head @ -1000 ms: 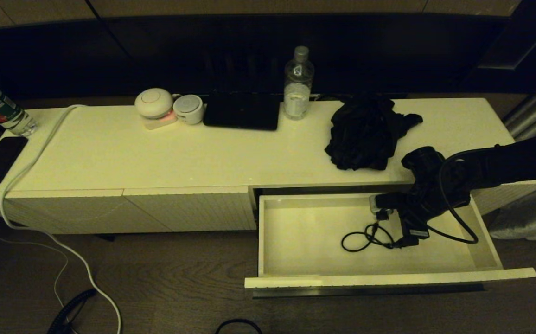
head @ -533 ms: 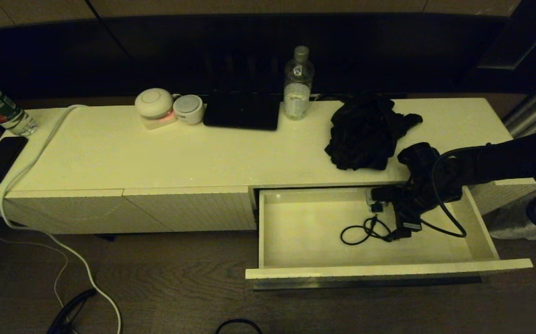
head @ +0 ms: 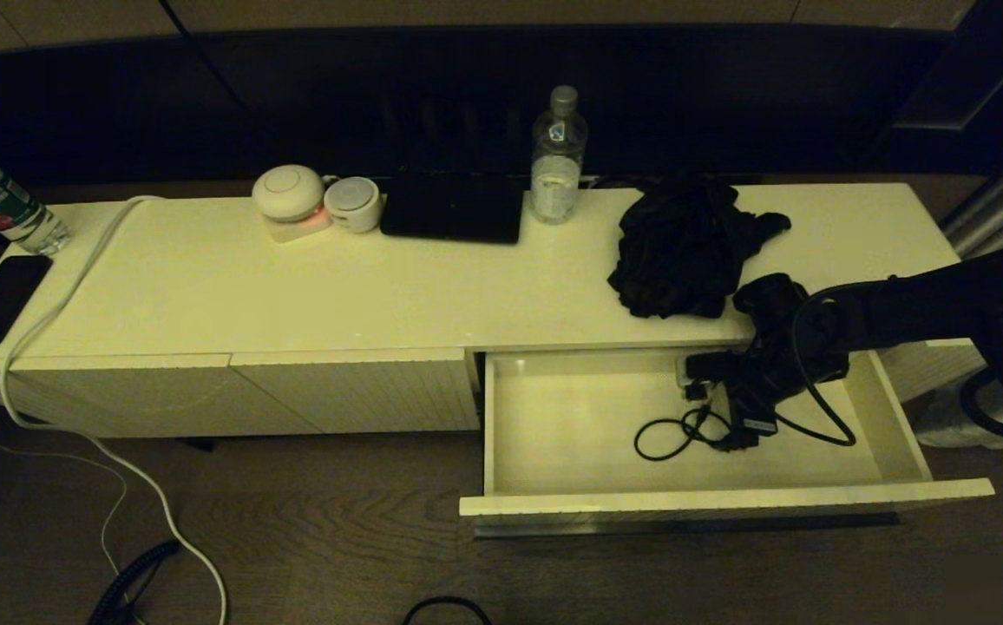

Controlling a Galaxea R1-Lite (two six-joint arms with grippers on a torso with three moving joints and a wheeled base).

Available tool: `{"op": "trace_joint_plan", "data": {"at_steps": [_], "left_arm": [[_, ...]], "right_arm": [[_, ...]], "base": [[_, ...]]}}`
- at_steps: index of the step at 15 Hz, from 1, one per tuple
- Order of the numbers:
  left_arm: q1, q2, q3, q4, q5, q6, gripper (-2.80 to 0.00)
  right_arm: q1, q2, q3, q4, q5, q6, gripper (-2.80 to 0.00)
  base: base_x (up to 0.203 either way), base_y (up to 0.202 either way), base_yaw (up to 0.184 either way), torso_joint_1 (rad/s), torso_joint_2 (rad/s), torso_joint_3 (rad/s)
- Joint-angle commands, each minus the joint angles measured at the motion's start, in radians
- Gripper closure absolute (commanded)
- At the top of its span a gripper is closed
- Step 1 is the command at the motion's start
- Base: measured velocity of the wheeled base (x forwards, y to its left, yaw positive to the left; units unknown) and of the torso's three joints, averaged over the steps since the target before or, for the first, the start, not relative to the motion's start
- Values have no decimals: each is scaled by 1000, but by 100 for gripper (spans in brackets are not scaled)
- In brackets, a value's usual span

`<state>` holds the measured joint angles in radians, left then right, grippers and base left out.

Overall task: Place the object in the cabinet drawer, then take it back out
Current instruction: Take the data cable out of the drawer and put it on the table

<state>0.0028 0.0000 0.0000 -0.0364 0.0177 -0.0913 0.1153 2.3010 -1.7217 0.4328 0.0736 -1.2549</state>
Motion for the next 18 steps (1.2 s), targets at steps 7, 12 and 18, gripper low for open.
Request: {"op": "trace_joint_plan", "data": {"at_steps": [7,12,18], "left_arm": [[0,-2,0,0,1,-1,0],[0,-2,0,0,1,-1,0],[0,-2,0,0,1,-1,0]], "right_arm": [[8,-67,52,96,16,-6,-280],[37,-80,78,116,48,-6,-280],[38,-69,99,116,49,-8,-280]], "base": [[0,0,0,0,0,0],[0,0,0,0,0,0],[0,0,0,0,0,0]]}}
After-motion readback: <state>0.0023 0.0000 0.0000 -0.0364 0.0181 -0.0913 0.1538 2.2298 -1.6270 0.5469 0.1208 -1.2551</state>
